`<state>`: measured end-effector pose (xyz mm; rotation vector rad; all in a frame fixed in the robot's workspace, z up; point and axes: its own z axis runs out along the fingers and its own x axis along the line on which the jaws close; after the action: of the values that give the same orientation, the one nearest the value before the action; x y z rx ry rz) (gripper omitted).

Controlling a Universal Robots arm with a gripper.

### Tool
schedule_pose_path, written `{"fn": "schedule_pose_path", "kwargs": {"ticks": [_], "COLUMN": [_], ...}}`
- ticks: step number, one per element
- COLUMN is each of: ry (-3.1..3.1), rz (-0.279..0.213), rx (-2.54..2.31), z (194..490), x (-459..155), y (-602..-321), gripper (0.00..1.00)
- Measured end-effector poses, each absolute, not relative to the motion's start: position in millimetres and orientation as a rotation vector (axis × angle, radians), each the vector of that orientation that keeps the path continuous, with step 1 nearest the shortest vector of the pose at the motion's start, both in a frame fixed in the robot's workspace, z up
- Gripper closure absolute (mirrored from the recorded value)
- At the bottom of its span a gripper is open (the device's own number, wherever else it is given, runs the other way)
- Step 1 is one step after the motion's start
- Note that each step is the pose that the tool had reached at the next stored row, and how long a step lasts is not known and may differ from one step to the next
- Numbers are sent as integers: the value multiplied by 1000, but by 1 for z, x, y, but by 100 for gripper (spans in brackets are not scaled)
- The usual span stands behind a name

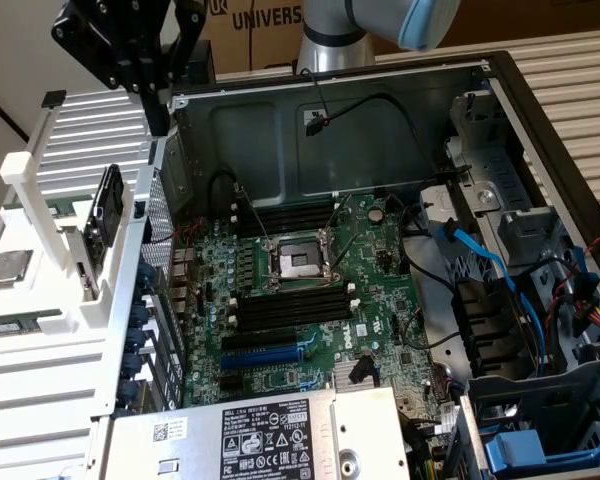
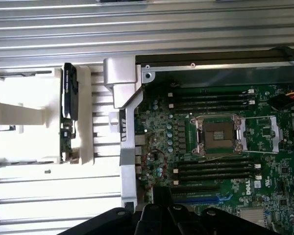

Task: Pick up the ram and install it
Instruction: 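Reach for the ram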

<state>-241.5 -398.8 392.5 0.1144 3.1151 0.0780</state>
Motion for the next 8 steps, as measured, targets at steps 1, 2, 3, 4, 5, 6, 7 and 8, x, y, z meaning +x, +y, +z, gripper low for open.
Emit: {"fn": "schedule_pose_path", "kwargs": {"ticks": [1, 2, 3, 4, 5, 6, 7, 8], "ry": [3115, 3115, 3115, 3115, 3115, 3115, 3115, 3115], "rz": [78, 78, 78, 78, 78, 78, 78, 78], "rx": [115, 114, 114, 114, 114, 115, 114, 114], "z": [393, 393, 393, 393, 393, 393, 393, 392], "x": [-246, -250, -255, -259, -264, -269, -278, -282], "y": [-399, -399, -399, -399, -399, -399, -399, -399], "gripper": [90, 90, 90, 90, 90, 90, 90, 90]}}
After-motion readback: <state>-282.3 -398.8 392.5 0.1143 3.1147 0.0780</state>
